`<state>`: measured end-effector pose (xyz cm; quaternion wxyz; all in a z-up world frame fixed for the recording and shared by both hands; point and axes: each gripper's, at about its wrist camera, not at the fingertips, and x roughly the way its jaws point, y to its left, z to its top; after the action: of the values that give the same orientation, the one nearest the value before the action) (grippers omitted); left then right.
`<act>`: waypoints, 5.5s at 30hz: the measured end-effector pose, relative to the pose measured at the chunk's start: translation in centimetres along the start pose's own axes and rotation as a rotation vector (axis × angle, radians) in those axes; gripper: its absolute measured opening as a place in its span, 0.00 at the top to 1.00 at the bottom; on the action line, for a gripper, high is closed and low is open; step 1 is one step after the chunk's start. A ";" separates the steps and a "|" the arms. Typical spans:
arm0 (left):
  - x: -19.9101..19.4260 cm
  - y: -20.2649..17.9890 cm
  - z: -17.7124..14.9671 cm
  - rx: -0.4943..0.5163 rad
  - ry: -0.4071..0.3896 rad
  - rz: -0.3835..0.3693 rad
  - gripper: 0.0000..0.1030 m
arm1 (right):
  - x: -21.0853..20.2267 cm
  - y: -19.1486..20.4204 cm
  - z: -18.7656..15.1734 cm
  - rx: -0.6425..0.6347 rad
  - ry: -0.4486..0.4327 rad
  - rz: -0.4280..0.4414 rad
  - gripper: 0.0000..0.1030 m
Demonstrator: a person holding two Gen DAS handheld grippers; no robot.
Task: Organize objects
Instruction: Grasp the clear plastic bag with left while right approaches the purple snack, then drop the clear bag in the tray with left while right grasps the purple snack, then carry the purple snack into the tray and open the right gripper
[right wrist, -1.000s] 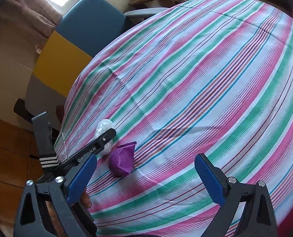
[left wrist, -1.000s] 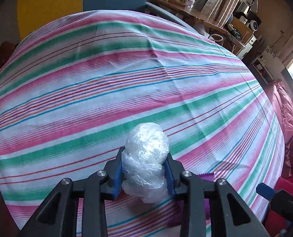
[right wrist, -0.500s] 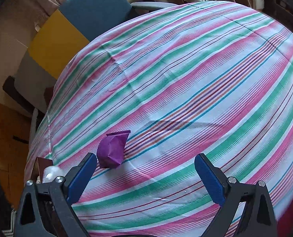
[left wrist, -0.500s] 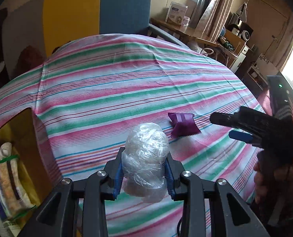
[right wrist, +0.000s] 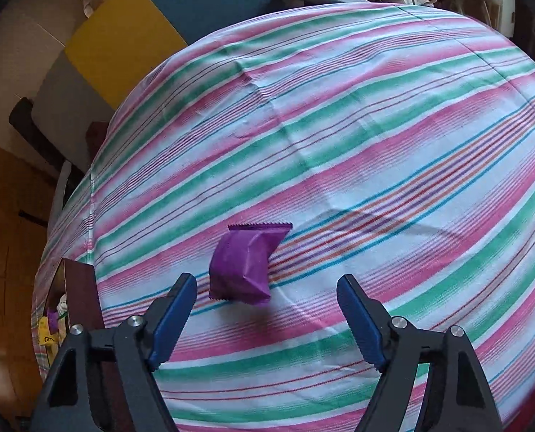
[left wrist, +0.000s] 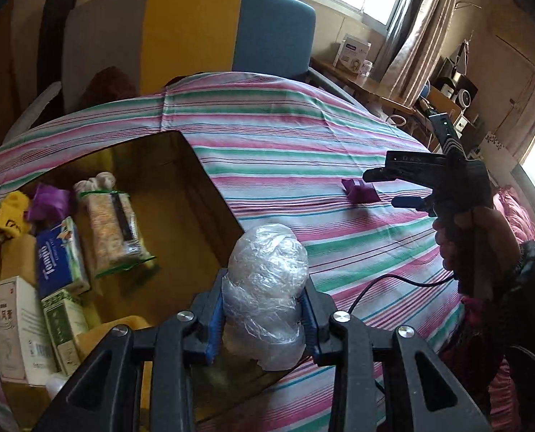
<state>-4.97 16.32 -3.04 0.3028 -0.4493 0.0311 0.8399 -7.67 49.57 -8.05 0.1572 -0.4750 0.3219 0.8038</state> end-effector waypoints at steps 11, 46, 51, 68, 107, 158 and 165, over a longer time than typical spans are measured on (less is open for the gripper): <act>-4.6 6.3 -3.0 -0.138 -0.057 0.106 0.65 | 4.9 4.8 -1.0 -0.365 -0.009 -0.248 0.53; -6.6 6.9 -5.3 -0.106 -0.098 0.260 0.65 | 4.0 5.5 -3.2 -0.496 -0.057 -0.283 0.51; -6.1 7.1 -4.6 -0.119 -0.083 0.235 0.65 | 4.0 5.6 -3.2 -0.511 -0.061 -0.291 0.51; 1.8 9.7 6.2 -0.277 -0.004 0.017 0.65 | 4.2 6.0 -3.4 -0.560 -0.068 -0.319 0.53; -5.5 10.7 -5.9 -0.189 -0.055 0.252 0.45 | 4.3 6.0 -3.4 -0.597 -0.098 -0.341 0.53; -12.7 11.3 -7.4 -0.287 -0.284 0.568 0.24 | -5.0 23.2 -22.5 -0.847 -0.147 0.164 0.23; -12.4 11.1 -8.0 -0.316 -0.271 0.568 0.24 | -7.2 20.9 -24.4 -0.787 -0.226 0.158 0.21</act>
<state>0.07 -1.34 -0.61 -0.0145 -0.3487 -0.0158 0.9370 0.40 18.09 -2.51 -0.0643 -0.3812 0.0065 0.9222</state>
